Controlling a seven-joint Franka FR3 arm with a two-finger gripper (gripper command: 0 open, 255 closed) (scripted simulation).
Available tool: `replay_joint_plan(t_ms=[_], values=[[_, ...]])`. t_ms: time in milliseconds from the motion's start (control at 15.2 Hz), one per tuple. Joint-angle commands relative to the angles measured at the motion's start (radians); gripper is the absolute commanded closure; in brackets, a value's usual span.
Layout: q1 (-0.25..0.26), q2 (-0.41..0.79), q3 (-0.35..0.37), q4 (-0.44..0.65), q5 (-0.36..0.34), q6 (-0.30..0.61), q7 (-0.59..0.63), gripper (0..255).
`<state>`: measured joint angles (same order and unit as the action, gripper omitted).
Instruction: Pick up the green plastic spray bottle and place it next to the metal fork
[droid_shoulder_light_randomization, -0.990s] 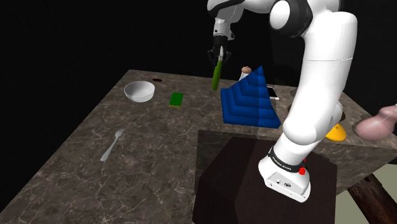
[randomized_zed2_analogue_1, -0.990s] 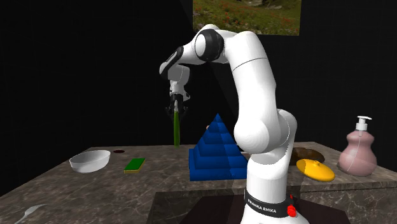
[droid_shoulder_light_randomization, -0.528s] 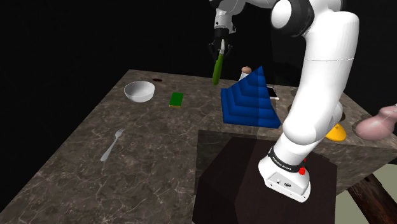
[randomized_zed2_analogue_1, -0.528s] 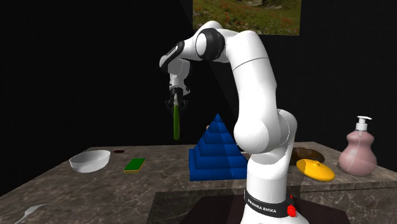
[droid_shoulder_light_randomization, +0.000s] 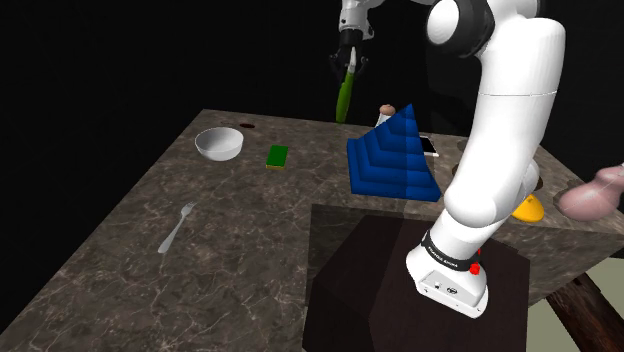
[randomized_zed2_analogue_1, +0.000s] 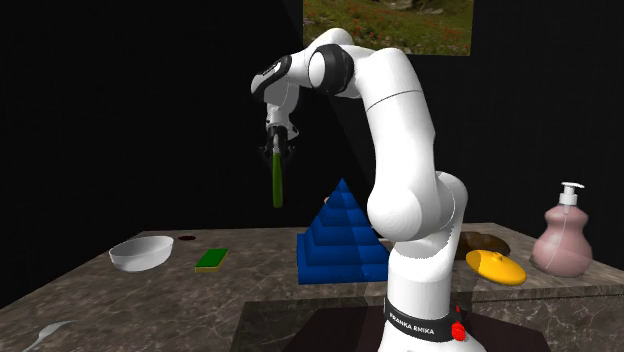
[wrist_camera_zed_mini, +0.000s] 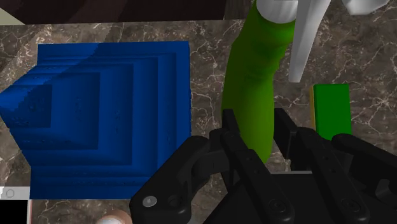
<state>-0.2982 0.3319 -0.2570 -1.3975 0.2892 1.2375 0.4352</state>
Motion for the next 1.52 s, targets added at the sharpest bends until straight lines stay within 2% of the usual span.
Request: replay_joint_plan(t_ms=[0,660,1254,1452], values=[[-0.003,0.004,0.000,0.032,0.002,-0.029,0.005,255],[-0.025,0.040,0.000,0.221,0.023,-0.179,0.036,255],[-0.062,0.118,0.005,0.463,0.063,-0.340,0.074,255],[0.008,0.021,0.018,0.313,0.059,-0.270,0.131,255]])
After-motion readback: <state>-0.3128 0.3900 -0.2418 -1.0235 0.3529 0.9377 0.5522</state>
